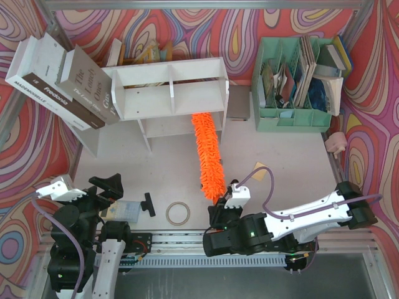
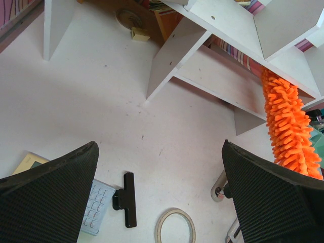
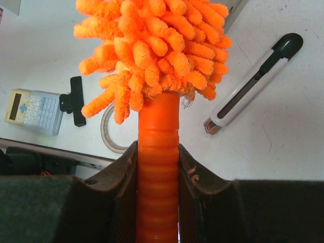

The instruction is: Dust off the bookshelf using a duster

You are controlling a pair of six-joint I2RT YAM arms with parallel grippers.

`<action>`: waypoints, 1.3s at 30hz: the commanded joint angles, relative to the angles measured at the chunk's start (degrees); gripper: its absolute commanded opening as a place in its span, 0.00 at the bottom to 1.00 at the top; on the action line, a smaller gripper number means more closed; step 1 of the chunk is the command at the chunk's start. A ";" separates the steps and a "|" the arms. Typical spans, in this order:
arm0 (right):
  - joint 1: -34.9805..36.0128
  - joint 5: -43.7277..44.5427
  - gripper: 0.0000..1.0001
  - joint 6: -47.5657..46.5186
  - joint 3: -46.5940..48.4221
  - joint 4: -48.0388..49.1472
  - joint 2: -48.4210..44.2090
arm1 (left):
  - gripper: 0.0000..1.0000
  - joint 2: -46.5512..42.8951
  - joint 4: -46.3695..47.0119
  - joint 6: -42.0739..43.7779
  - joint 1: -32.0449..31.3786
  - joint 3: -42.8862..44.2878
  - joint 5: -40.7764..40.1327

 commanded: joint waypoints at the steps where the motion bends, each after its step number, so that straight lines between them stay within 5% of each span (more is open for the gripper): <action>1: -0.19 5.57 0.00 1.25 -1.35 -1.35 -0.75 | 0.98 0.24 1.47 0.02 0.45 -0.47 0.35; 7: -2.45 -0.07 0.00 3.36 -4.75 1.53 0.54 | 0.98 0.19 1.53 -0.01 0.45 -0.47 0.34; 12: -4.25 -2.05 0.00 -6.92 -8.15 13.30 -2.53 | 0.98 0.31 1.54 0.09 0.45 -0.47 0.37; 21: -4.93 -0.09 0.00 -10.91 -4.97 11.31 -3.04 | 0.98 0.46 1.47 0.05 0.44 -0.51 0.36; 39: -5.02 -12.64 0.00 -37.84 -2.95 36.44 5.92 | 0.98 0.54 1.46 -0.02 0.45 -0.47 0.32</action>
